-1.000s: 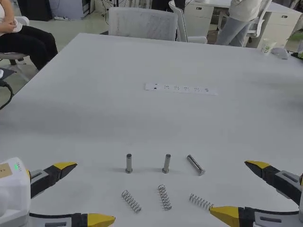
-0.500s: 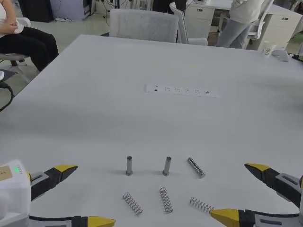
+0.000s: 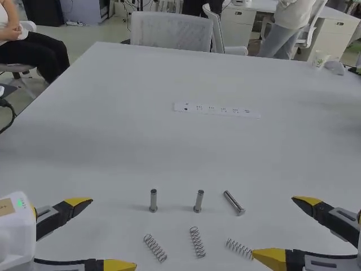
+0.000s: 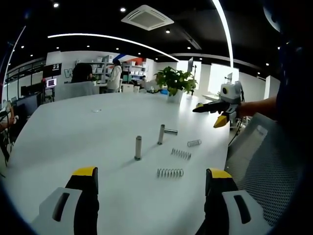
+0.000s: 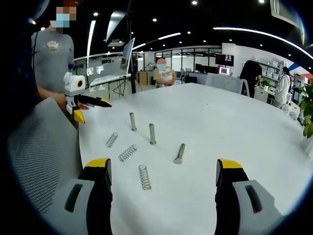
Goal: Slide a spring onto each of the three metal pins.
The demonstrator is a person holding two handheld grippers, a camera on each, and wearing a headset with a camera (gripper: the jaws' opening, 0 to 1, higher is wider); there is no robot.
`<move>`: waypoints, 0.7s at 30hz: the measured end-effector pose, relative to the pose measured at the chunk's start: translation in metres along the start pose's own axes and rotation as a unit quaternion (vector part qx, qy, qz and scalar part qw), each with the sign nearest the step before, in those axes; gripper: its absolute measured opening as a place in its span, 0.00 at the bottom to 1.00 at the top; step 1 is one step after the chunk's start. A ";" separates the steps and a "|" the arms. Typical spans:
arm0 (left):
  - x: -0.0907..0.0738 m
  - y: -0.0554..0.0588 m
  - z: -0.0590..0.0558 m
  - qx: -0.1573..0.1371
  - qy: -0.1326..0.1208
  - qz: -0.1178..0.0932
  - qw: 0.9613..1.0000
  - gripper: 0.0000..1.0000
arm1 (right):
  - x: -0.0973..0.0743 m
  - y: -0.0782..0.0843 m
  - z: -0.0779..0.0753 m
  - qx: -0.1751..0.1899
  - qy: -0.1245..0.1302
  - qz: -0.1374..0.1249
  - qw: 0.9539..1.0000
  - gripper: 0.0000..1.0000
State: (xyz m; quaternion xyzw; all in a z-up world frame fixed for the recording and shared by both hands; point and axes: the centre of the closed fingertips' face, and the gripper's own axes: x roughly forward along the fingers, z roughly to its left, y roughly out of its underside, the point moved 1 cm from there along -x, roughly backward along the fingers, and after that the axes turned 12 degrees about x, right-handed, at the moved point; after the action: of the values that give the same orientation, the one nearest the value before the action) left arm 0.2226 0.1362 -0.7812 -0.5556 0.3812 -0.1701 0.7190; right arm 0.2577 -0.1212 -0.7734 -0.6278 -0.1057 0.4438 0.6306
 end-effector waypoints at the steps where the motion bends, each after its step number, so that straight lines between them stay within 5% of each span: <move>1: 0.000 0.000 0.000 0.000 0.000 -0.001 1.000 0.88 | 0.000 0.000 -0.001 0.001 0.001 0.001 1.000 0.88; 21: -0.003 -0.003 -0.001 0.000 -0.006 -0.005 1.000 0.87 | 0.011 -0.010 -0.014 0.007 0.015 0.033 0.999 0.75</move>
State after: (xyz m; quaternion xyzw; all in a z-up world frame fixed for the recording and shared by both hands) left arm 0.2206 0.1366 -0.7777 -0.5585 0.3741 -0.1706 0.7205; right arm 0.2778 -0.1214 -0.7721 -0.6333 -0.0729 0.4555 0.6214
